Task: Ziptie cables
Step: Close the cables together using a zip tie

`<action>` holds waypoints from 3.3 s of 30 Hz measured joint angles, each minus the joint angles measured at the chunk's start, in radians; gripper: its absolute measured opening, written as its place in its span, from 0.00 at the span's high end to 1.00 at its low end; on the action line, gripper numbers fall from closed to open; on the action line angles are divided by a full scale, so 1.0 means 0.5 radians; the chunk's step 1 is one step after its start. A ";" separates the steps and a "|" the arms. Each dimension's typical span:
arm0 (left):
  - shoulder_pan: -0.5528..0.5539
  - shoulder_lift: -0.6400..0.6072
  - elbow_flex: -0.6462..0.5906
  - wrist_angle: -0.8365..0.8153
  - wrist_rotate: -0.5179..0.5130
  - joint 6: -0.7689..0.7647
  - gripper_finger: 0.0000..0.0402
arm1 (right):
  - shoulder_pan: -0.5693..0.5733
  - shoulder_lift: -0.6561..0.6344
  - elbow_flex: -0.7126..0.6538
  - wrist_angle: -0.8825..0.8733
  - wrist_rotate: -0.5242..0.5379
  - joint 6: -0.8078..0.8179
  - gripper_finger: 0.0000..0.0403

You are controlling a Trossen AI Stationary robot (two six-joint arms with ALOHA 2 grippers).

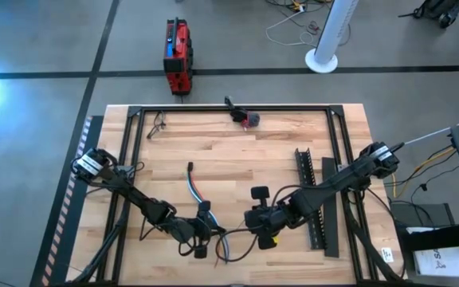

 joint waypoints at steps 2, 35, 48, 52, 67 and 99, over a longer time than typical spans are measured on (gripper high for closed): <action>-0.003 0.000 0.000 0.000 0.047 -0.032 0.99 | 0.015 0.005 -0.001 0.002 0.000 -0.012 1.00; -0.333 0.062 0.002 0.063 -0.029 -0.324 0.99 | 0.210 0.143 -0.063 0.640 0.005 0.072 0.55; -0.510 0.061 0.002 0.029 -0.078 -0.314 0.99 | 0.238 0.192 -0.079 0.989 0.016 0.142 0.53; -0.579 0.056 0.002 0.013 -0.078 -0.323 0.99 | 0.229 0.333 -0.080 1.171 0.015 0.155 0.52; -0.718 0.054 0.002 -0.076 -0.117 -0.504 0.99 | 0.178 0.242 -0.078 1.015 0.303 0.068 0.41; -0.729 -0.090 0.002 -0.353 -0.129 -0.714 0.99 | -1.030 1.177 0.679 0.870 -0.840 -1.030 0.40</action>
